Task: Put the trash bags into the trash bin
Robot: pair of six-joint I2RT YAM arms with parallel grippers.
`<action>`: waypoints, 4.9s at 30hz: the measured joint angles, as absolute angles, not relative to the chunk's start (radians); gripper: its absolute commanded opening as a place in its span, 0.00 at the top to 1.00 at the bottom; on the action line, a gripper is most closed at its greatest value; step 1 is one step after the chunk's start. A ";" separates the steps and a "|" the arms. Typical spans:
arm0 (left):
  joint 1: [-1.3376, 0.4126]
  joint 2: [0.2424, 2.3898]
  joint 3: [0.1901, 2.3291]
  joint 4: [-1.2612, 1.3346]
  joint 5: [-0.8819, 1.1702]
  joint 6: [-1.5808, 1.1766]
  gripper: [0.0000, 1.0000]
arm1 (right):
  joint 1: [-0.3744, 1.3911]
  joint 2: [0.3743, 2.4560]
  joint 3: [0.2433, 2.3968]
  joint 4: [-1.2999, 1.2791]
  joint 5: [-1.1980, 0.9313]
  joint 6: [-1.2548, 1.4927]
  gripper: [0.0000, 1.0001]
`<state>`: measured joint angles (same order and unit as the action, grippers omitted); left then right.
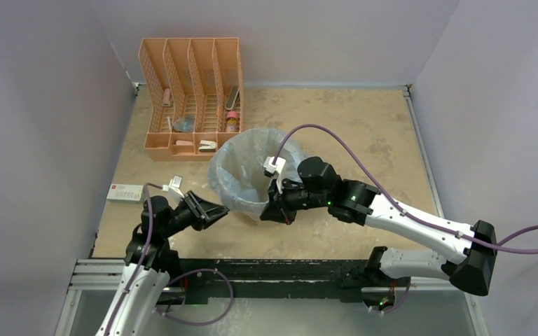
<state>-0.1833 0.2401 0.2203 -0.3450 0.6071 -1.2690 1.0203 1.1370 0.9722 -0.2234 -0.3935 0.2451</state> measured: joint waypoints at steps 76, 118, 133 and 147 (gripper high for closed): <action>-0.183 0.736 0.611 -0.487 0.279 -0.916 0.88 | 0.470 0.823 0.654 0.000 0.061 0.584 0.10; -0.183 0.788 0.424 -0.305 0.341 -0.865 1.00 | 0.416 1.058 0.364 0.357 -0.306 0.744 0.33; -0.183 0.803 0.485 -0.344 0.332 -0.821 0.92 | 0.389 0.993 0.418 0.334 -0.283 0.733 0.41; -0.183 0.898 0.475 -0.252 0.393 -0.807 0.98 | 0.372 1.329 0.435 0.463 -0.494 0.651 0.76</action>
